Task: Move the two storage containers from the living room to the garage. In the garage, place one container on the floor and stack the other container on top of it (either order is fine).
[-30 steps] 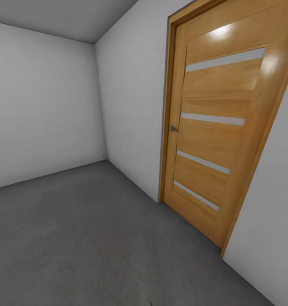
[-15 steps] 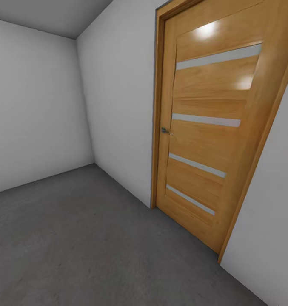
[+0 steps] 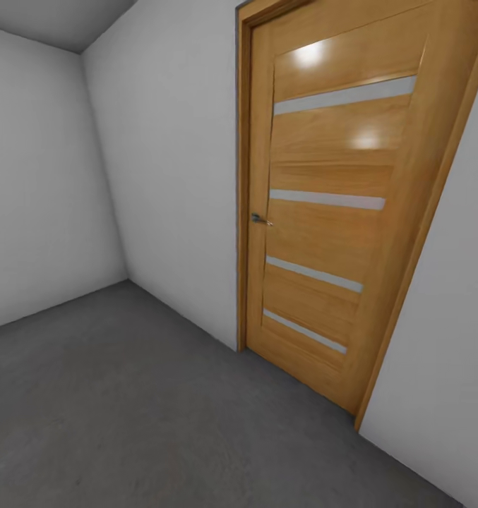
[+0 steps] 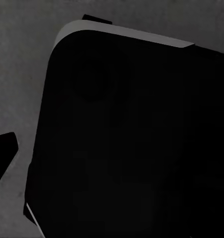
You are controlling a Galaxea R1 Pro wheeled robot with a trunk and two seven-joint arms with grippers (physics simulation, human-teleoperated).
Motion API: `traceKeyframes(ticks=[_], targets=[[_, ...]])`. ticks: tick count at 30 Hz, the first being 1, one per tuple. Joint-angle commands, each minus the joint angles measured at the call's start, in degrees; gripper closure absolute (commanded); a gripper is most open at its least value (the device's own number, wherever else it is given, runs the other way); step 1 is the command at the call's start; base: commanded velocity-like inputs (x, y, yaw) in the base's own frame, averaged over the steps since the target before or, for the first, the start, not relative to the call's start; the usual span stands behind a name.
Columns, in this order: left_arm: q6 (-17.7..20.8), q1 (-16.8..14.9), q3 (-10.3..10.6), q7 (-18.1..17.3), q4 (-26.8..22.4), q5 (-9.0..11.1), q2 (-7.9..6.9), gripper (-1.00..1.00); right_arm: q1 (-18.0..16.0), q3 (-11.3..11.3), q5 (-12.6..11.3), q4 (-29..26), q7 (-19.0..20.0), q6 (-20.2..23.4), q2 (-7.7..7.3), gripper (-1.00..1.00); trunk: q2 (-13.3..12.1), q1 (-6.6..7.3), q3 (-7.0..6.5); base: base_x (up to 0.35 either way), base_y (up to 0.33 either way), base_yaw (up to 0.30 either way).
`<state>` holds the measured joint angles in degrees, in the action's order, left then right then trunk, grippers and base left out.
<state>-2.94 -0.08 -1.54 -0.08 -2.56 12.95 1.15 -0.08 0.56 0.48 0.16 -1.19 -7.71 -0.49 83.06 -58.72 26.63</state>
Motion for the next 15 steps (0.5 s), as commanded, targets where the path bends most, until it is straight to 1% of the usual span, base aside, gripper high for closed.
traceKeyframes(ticks=[1, 15], targets=[[-0.14, -0.01, -0.13, -0.01, 0.01, 0.23, 0.02, -1.0, -0.01, 0.06, 0.05, 0.02, -0.12, -0.2, 0.01, -1.0, 0.02, -0.01, 0.04, 0.115, 0.335, -0.285], [-0.09, -0.01, -0.05, -0.01, 0.01, 0.23, -0.01, -1.0, -0.01, 0.06, 0.05, 0.02, -0.12, -0.2, 0.13, -1.0, 0.02, -0.01, 0.04, 0.109, 0.337, -0.285]])
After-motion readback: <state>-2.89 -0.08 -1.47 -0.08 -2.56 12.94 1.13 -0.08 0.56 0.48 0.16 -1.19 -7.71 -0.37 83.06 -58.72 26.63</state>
